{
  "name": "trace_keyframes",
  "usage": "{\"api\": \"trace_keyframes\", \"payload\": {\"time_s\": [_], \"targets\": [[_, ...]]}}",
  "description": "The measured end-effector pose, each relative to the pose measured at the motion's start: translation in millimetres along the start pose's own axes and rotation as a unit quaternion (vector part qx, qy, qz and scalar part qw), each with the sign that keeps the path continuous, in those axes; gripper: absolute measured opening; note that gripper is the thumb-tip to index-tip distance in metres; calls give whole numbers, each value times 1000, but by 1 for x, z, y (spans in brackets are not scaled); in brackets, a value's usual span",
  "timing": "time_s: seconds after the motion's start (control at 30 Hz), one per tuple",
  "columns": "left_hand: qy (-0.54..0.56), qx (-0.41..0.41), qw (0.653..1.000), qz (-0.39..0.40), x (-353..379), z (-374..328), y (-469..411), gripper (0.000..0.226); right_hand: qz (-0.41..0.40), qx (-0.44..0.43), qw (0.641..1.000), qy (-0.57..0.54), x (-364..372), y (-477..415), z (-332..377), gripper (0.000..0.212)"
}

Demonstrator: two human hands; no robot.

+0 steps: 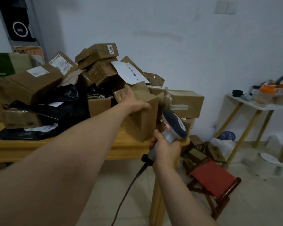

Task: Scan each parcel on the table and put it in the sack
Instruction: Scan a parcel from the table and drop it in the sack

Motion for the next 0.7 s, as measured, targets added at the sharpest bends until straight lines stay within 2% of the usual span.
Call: {"api": "trace_keyframes", "payload": {"time_s": [0.13, 0.33, 0.43, 0.6, 0.7], "targets": [[59, -17, 998, -21, -11, 14, -4, 123, 5, 7, 1000, 10, 3, -5, -9, 11], [149, -20, 984, -99, -77, 66, 33, 118, 28, 12, 998, -48, 46, 17, -21, 24], [154, -34, 974, -161, -125, 106, 63, 119, 69, 5, 996, -55, 85, 46, -29, 23], [143, -78, 945, -284, -195, 175, 118, 119, 116, 82, 986, -82, 147, 94, -43, 15], [147, -106, 929, -323, -223, 213, 143, 121, 137, 84, 984, -80, 181, 117, -36, 13]]}}
Point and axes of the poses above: each hand's wrist, its own y-axis away from the middle knuckle, its own x-axis out of the palm, z = x × y, the point moved 7 cm from there along -y, towards the middle knuckle, and after that the axes turned 11 degrees about -z, right-handed, at the moved point
